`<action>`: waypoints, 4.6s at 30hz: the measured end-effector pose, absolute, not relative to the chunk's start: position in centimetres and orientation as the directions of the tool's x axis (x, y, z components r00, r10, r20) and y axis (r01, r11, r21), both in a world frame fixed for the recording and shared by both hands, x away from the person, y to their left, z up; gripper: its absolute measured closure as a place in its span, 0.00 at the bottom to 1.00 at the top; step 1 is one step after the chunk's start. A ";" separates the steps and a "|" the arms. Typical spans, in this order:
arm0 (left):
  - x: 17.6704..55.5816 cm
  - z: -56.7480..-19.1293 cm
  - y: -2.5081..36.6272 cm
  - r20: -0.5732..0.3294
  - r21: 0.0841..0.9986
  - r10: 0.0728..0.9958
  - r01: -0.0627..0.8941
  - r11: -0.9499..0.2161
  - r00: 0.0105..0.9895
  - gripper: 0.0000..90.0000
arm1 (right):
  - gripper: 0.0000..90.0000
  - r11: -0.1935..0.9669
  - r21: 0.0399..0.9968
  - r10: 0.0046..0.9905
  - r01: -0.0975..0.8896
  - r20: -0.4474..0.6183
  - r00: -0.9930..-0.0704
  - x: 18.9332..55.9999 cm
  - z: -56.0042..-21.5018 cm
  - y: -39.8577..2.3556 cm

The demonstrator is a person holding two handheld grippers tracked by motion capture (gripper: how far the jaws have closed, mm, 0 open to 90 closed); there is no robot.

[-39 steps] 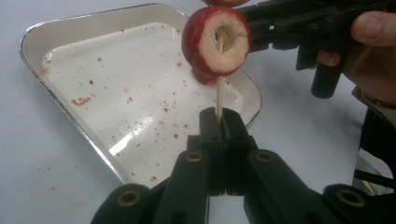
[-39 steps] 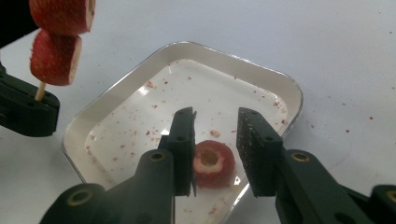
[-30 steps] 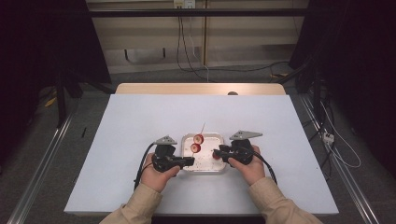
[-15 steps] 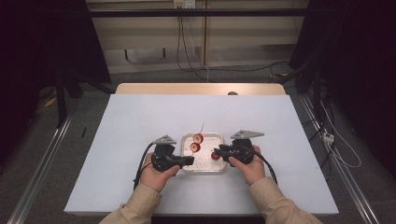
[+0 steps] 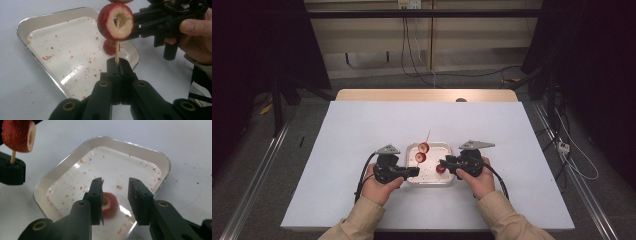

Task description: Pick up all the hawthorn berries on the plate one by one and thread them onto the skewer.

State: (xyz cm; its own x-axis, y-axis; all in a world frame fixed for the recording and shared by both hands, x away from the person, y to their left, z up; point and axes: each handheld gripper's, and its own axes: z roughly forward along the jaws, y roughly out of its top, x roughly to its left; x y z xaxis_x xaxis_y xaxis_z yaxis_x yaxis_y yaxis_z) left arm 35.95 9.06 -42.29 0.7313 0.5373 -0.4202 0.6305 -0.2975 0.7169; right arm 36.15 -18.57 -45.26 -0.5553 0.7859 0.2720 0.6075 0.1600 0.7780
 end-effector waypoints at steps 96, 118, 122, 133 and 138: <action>34.5 -43.4 6.1 -0.425 0.658 0.462 0.616 -0.433 0.779 0.99 | 0.81 -0.237 0.775 0.679 0.585 0.563 -0.471 37.0 -39.2 -21.0; 34.4 -43.4 6.0 -0.420 0.659 0.462 0.613 -0.436 0.781 0.99 | 0.82 -0.264 0.762 0.664 0.591 0.588 -0.462 37.0 -39.4 -21.2; 34.4 -43.3 6.1 -0.417 0.662 0.463 0.610 -0.435 0.782 0.99 | 0.81 -0.260 0.766 0.672 0.588 0.581 -0.459 37.0 -39.4 -21.2; 34.5 -43.3 6.1 -0.416 0.661 0.465 0.611 -0.437 0.782 0.99 | 0.82 -0.254 0.771 0.681 0.584 0.571 -0.458 37.0 -39.6 -21.2; 34.4 -43.3 6.1 -0.416 0.659 0.465 0.612 -0.437 0.781 0.99 | 0.81 -0.254 0.772 0.684 0.583 0.569 -0.456 37.0 -39.6 -21.2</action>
